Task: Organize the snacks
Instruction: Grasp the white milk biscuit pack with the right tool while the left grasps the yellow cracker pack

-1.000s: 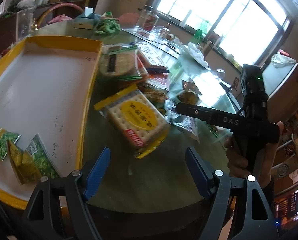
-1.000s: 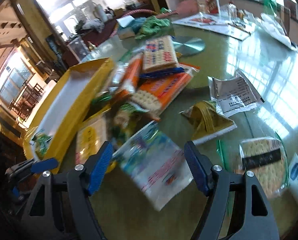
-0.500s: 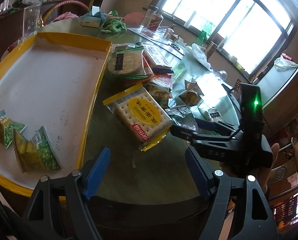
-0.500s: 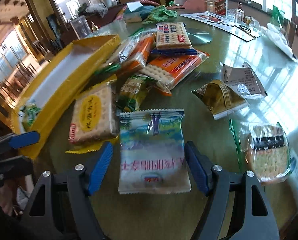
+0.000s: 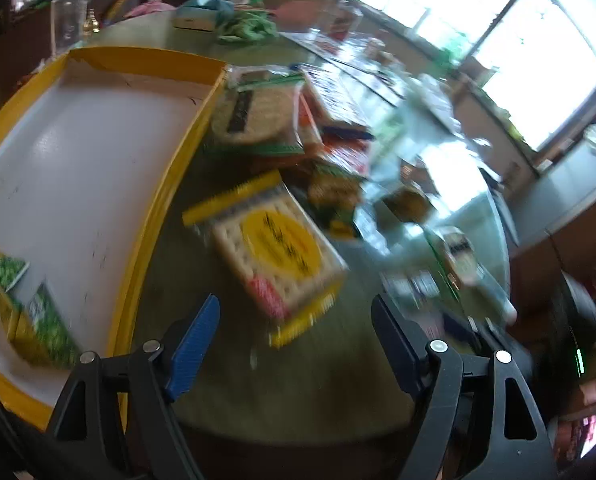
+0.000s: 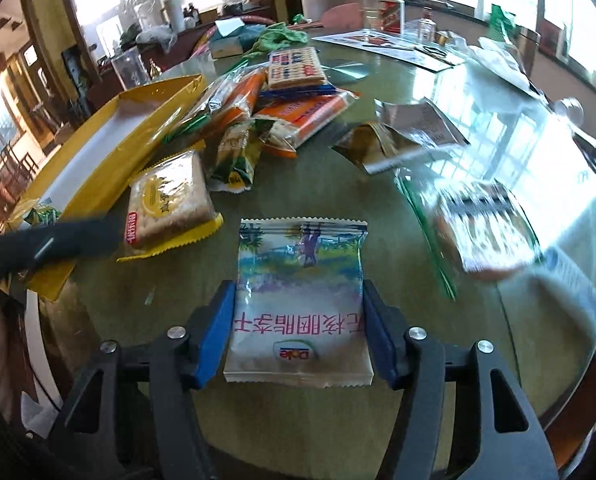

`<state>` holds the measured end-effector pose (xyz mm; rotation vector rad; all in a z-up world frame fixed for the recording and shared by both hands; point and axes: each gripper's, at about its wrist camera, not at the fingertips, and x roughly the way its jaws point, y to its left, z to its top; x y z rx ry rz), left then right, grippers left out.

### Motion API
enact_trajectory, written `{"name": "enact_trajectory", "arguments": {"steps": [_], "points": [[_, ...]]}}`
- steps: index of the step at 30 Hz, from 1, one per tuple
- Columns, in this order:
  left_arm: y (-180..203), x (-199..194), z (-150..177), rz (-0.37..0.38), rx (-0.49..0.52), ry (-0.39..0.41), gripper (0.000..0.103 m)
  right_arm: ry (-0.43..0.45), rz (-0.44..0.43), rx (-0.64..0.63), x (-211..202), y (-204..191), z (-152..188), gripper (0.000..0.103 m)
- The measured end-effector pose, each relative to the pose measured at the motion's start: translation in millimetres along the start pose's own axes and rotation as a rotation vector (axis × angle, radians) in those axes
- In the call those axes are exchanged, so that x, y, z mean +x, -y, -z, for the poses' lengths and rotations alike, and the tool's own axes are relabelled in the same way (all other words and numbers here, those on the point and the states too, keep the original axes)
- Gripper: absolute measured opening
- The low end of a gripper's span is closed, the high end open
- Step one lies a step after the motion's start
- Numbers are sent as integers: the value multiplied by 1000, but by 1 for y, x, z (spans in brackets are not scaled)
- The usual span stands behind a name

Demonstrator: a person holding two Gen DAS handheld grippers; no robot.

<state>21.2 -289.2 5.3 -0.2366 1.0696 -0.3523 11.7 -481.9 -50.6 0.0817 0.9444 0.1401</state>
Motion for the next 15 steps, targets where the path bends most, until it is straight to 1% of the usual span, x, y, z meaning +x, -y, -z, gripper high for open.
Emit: {"name": "enact_trajectory", "arguments": {"steps": [2, 5, 6, 7, 9, 12, 14, 15], "points": [[4, 14, -8, -26, -26, -28, 78, 7, -4, 2, -2, -2, 3, 62], [9, 34, -14, -98, -38, -65, 79, 14, -13, 7, -4, -2, 5, 62], [8, 37, -15, -118, -40, -66, 80, 16, -18, 8, -4, -1, 6, 62], [9, 37, -16, -138, -39, -44, 80, 18, -21, 10, -5, -1, 6, 62], [10, 40, -18, -181, -36, -25, 81, 21, -27, 15, -6, 1, 8, 62], [19, 47, -17, -241, 31, -10, 82, 26, -25, 17, -7, 2, 10, 62], [23, 47, -12, -243, 90, 14, 81, 29, -25, 21, -8, 2, 11, 62], [23, 46, -8, -237, 118, 27, 78, 30, -21, 26, -8, 3, 11, 62]]}}
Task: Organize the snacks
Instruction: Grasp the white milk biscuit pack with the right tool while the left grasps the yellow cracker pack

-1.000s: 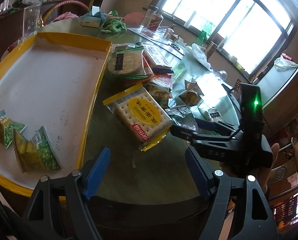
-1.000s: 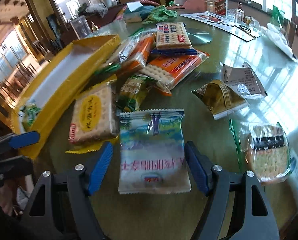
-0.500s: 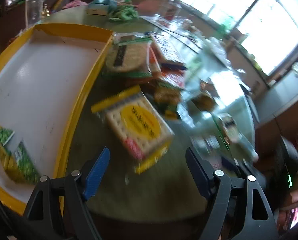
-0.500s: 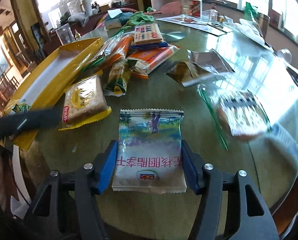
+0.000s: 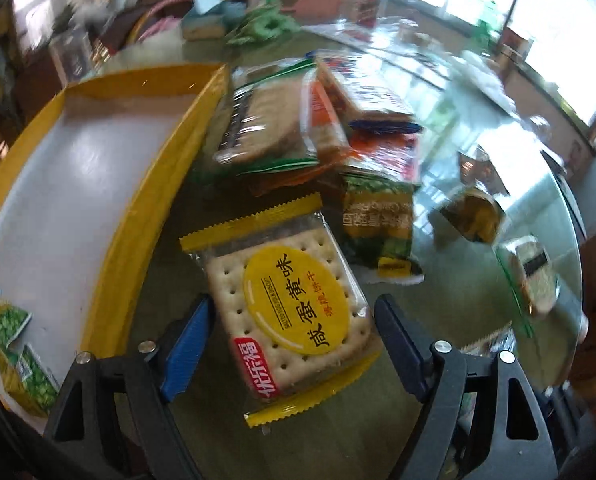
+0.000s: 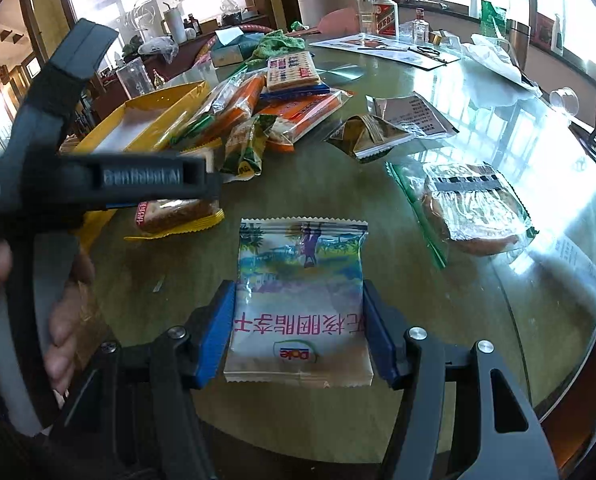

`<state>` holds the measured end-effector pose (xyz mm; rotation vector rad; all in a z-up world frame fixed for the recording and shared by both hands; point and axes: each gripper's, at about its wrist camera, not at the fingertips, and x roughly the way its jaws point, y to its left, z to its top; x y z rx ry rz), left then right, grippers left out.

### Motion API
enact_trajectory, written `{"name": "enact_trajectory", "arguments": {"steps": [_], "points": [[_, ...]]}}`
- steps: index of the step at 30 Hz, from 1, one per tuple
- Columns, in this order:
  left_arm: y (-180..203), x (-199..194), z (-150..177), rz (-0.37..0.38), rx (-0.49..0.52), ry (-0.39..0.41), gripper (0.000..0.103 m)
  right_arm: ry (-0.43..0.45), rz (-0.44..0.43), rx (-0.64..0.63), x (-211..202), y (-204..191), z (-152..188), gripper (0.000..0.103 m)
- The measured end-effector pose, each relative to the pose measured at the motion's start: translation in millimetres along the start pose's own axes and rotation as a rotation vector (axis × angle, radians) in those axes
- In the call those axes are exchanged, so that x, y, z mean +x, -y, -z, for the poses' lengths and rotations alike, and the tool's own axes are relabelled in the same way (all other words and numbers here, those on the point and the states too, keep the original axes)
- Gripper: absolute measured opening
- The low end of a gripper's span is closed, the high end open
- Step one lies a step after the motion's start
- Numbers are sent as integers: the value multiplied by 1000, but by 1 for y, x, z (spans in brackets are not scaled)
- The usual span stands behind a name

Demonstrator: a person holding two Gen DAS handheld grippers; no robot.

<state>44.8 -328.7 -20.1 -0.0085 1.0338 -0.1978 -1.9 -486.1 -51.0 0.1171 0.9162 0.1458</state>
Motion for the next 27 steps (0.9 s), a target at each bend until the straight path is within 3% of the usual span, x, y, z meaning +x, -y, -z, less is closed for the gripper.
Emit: {"name": "enact_trajectory", "arguments": {"steps": [6, 9, 14, 25, 27], "points": [[1, -18, 26, 88, 170, 50, 72, 7, 7, 25, -6, 8, 6, 62], [0, -24, 34, 151, 183, 45, 72, 19, 6, 37, -10, 13, 11, 62], [-1, -27, 38, 185, 186, 45, 71, 23, 4, 40, -11, 14, 11, 63], [13, -17, 35, 41, 217, 18, 80, 16, 71, -15, -8, 4, 11, 64], [15, -17, 36, 25, 224, 35, 74, 10, 90, -27, -7, 1, 12, 64]]}}
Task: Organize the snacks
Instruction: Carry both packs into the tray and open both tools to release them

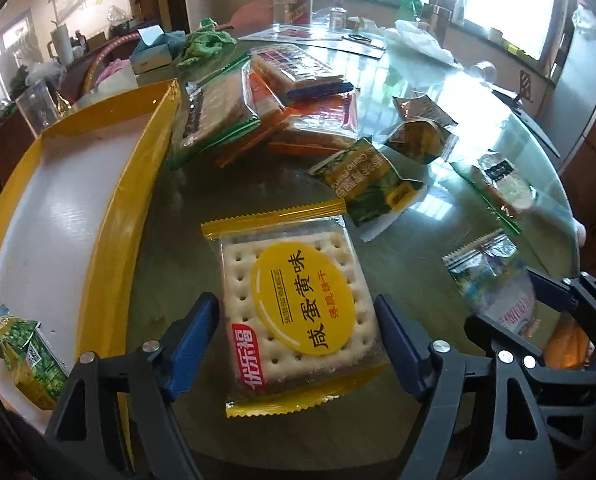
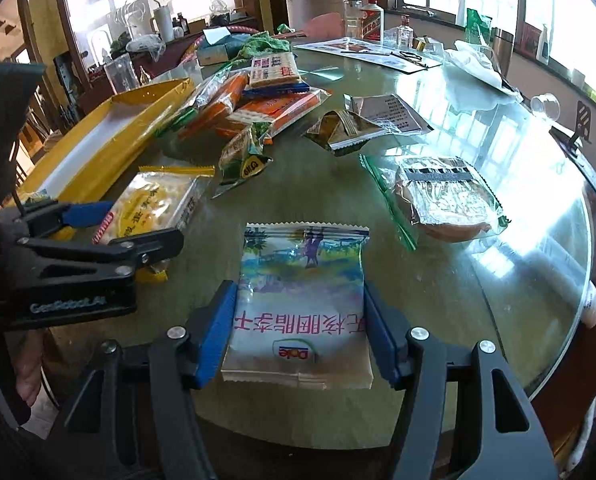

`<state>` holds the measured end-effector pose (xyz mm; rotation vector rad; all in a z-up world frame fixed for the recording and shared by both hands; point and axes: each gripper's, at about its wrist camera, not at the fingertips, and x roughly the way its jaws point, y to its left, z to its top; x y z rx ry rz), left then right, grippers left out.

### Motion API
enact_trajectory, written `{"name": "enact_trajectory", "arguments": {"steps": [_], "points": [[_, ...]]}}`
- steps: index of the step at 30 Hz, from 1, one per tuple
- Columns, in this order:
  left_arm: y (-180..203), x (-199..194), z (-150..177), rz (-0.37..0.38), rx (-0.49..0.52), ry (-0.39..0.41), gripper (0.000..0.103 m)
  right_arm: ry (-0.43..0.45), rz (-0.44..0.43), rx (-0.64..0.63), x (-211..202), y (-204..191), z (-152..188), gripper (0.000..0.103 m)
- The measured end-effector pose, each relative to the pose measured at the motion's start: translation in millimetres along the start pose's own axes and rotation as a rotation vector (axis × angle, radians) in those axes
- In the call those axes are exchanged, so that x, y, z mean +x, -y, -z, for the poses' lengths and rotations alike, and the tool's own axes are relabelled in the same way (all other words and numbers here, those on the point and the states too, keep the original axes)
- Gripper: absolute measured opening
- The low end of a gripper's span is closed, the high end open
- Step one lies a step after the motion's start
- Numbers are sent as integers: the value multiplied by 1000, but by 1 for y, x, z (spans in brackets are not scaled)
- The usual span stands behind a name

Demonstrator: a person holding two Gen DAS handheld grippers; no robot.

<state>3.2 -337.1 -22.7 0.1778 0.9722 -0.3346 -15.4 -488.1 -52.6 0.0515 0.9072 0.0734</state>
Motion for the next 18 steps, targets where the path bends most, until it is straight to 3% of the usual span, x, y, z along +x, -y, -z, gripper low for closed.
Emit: {"name": "enact_trajectory", "arguments": {"steps": [2, 5, 11, 18], "points": [[2, -2, 3, -9, 25, 14, 71, -2, 24, -4, 0, -2, 0, 63], [-2, -8, 6, 36, 15, 19, 70, -1, 52, 12, 0, -1, 1, 62], [-18, -31, 6, 154, -57, 75, 70, 20, -20, 80, -5, 5, -3, 60], [-33, -54, 8, 221, -115, 122, 70, 66, -51, 75, -19, -9, -11, 59]]}}
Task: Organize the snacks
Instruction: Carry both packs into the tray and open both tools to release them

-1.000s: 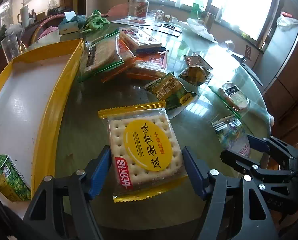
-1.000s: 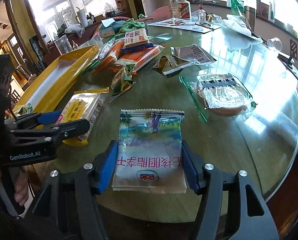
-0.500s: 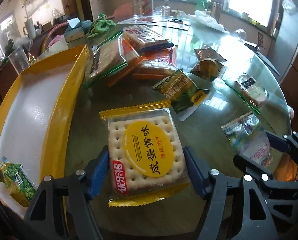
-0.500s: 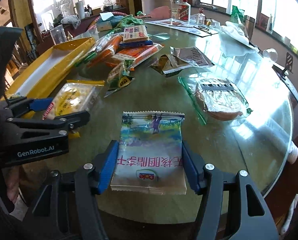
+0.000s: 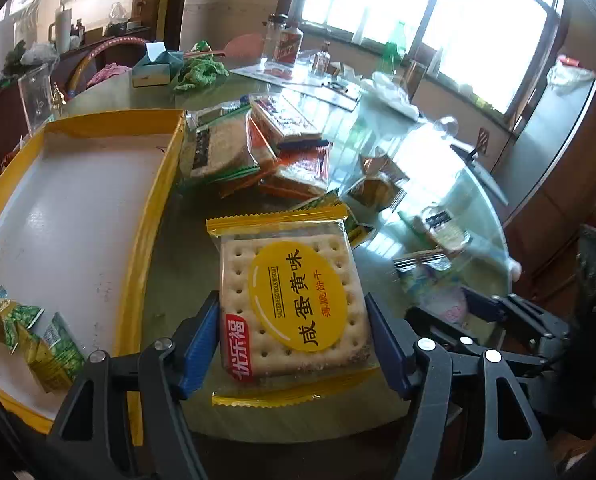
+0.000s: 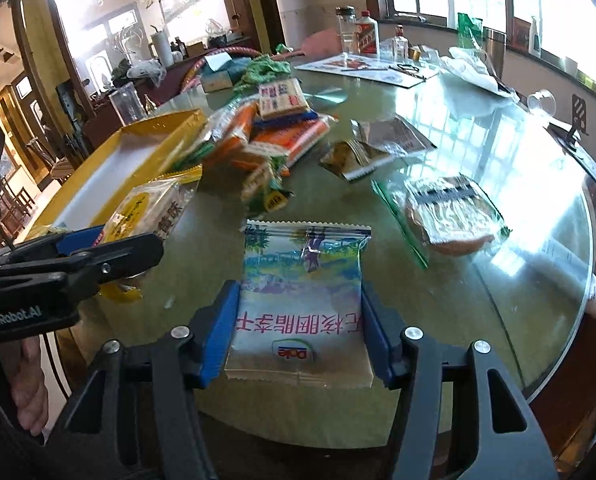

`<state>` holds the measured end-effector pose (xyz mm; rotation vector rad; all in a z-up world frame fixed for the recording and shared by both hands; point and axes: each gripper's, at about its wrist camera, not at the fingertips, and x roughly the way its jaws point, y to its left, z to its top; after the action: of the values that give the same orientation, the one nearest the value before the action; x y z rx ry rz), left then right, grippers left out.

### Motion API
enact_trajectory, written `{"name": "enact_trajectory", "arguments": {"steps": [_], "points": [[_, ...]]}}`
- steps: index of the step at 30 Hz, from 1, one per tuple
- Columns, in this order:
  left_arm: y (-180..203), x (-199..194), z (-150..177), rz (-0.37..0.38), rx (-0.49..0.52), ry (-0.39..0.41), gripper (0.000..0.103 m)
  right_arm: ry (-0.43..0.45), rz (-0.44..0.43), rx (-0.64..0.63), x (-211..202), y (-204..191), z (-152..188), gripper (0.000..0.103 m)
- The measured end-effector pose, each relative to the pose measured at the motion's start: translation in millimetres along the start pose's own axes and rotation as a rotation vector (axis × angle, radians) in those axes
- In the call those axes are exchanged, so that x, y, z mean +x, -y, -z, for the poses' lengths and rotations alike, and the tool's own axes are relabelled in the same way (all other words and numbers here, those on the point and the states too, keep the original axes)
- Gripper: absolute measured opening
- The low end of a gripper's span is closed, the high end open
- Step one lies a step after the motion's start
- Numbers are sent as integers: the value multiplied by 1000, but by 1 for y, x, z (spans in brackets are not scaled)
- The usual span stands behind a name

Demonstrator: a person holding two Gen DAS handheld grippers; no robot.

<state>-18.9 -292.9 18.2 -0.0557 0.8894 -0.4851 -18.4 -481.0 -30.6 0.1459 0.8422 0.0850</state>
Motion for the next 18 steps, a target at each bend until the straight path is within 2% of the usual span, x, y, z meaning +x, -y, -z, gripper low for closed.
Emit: {"name": "enact_trajectory", "arguments": {"steps": [18], "points": [[-37, -58, 0, 55, -99, 119, 69, 72, -125, -15, -20, -51, -23, 59]]}}
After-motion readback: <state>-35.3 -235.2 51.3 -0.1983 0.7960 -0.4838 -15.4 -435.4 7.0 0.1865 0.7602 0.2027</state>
